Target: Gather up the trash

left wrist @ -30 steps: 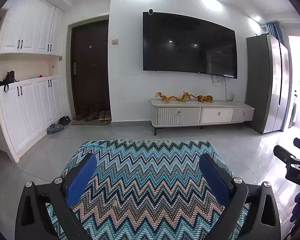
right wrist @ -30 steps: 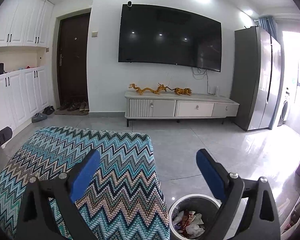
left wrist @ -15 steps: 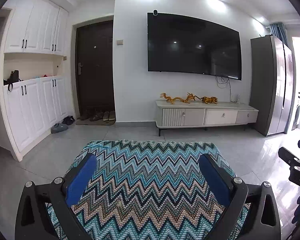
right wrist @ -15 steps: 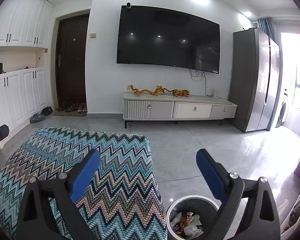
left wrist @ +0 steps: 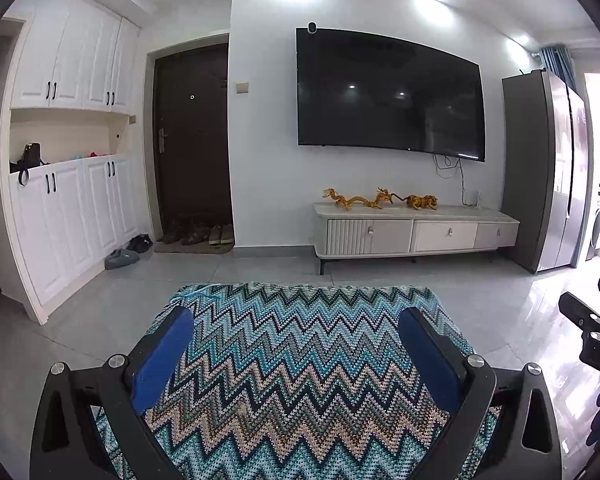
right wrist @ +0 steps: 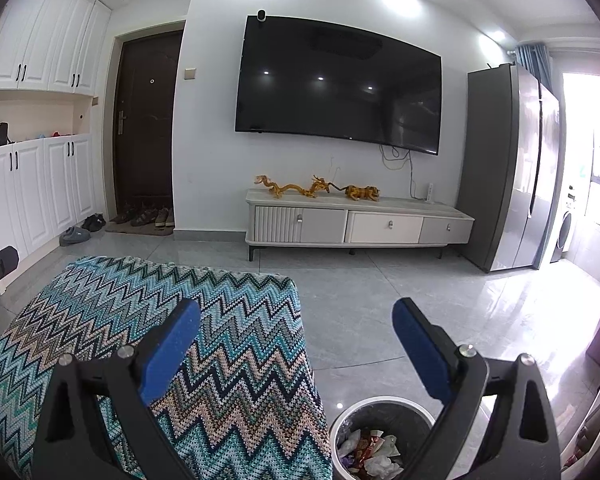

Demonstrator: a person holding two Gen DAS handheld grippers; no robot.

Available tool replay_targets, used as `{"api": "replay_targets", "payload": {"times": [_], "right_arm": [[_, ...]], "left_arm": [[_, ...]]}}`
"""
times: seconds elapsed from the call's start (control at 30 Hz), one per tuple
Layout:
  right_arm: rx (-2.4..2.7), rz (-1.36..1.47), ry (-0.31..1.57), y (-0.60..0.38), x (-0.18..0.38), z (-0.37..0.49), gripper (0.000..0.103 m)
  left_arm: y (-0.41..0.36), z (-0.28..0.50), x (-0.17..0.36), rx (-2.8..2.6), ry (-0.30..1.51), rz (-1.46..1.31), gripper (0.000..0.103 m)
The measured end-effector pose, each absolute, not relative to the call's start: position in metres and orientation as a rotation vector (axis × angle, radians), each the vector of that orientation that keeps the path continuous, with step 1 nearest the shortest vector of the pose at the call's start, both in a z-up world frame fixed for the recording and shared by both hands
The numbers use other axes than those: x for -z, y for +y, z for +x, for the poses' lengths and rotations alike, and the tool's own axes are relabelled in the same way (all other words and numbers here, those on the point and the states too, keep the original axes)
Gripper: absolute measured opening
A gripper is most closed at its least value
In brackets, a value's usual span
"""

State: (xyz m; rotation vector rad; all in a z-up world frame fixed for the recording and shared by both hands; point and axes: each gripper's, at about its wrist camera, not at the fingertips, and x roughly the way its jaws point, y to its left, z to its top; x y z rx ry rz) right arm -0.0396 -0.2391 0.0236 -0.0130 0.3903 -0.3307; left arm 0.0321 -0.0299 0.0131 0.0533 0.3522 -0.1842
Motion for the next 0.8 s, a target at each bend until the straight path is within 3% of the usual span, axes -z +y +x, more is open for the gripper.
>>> {"api": "replay_targets", "payload": {"times": [0.8], "right_arm": [[0.356, 0.009, 0.416, -0.249, -0.017, -0.04, 0.097]], "left_arm": [[-0.035, 0.035, -0.009, 0.209, 0.385, 0.07, 0.103]]}}
